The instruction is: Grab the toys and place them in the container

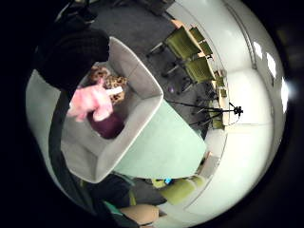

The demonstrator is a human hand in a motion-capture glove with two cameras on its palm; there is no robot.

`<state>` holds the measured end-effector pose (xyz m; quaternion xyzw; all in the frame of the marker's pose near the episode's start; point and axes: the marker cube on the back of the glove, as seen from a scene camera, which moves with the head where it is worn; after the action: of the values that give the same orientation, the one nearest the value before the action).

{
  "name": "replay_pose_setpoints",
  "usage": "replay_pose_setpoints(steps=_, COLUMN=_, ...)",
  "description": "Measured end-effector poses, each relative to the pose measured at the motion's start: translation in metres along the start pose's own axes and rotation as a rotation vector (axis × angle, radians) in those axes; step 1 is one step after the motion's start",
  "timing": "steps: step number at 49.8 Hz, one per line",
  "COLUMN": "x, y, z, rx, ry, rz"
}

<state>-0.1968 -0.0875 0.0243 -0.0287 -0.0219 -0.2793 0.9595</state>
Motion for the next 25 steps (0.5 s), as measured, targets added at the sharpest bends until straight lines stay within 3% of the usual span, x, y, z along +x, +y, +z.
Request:
replay_pose_setpoints(steps=7, x=-0.039, y=0.02, z=-0.026, rx=0.038, ry=0.169, rz=0.112)
replay_pose_setpoints(steps=21, x=0.035, y=0.119, z=-0.054, rx=0.112, ry=0.155, rz=0.18)
replay_pose_setpoints(steps=23, x=0.04, y=0.136, z=-0.058, rx=0.114, ry=0.075, rz=0.096)
replay_pose_setpoints(steps=25, x=0.031, y=0.159, z=-0.067, rx=0.111, ry=-0.125, rz=-0.097)
